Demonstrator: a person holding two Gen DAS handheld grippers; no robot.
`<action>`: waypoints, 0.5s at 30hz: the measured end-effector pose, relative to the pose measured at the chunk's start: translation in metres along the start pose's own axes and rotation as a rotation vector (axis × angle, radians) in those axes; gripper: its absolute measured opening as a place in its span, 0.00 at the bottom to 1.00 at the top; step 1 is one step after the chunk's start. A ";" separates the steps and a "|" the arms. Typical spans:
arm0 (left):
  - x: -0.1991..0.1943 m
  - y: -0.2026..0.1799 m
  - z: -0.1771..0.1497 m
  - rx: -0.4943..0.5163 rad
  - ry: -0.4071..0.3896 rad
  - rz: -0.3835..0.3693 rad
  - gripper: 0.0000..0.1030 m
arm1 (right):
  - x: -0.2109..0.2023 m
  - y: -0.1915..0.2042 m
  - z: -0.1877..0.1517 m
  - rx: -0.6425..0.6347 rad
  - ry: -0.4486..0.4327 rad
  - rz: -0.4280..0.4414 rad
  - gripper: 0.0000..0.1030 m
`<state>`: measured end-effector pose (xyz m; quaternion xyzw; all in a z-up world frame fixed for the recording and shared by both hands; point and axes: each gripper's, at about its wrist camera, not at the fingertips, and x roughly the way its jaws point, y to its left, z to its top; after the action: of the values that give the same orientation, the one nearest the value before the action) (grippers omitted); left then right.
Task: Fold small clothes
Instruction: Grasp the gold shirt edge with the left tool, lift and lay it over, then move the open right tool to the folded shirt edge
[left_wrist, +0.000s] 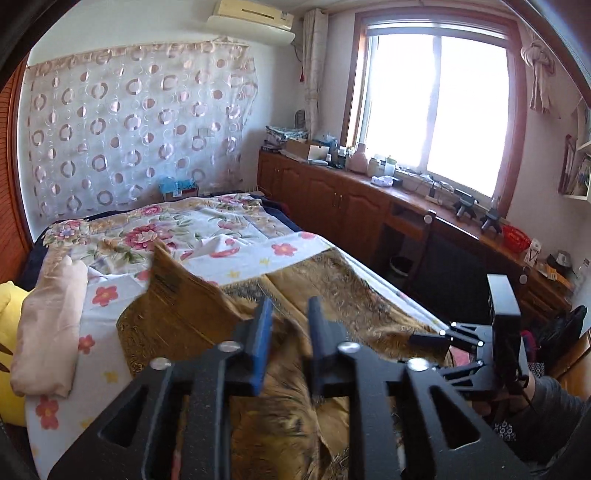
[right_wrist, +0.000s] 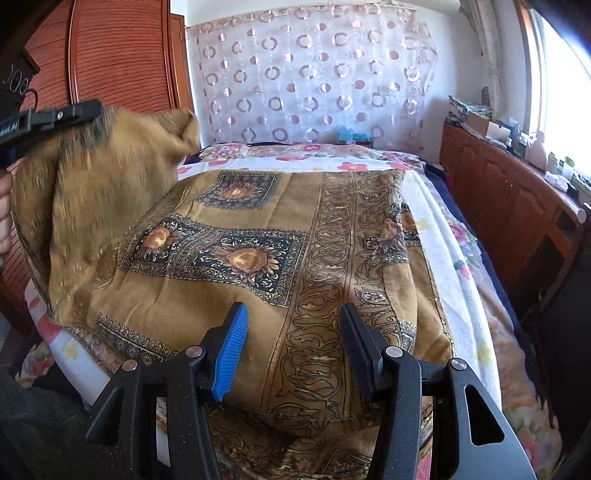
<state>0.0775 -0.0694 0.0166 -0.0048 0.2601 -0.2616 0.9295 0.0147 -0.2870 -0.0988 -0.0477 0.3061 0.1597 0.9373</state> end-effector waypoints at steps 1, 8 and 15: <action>-0.002 0.002 -0.003 -0.001 0.001 0.000 0.38 | 0.001 0.000 0.000 0.000 -0.001 0.003 0.52; -0.010 0.018 -0.024 -0.032 0.028 0.046 0.74 | 0.009 0.006 0.009 -0.006 -0.008 0.031 0.52; -0.016 0.043 -0.052 -0.090 0.039 0.160 0.75 | 0.027 0.032 0.032 -0.054 -0.024 0.094 0.52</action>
<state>0.0610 -0.0172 -0.0271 -0.0205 0.2890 -0.1746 0.9411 0.0426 -0.2435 -0.0881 -0.0569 0.2921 0.2122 0.9308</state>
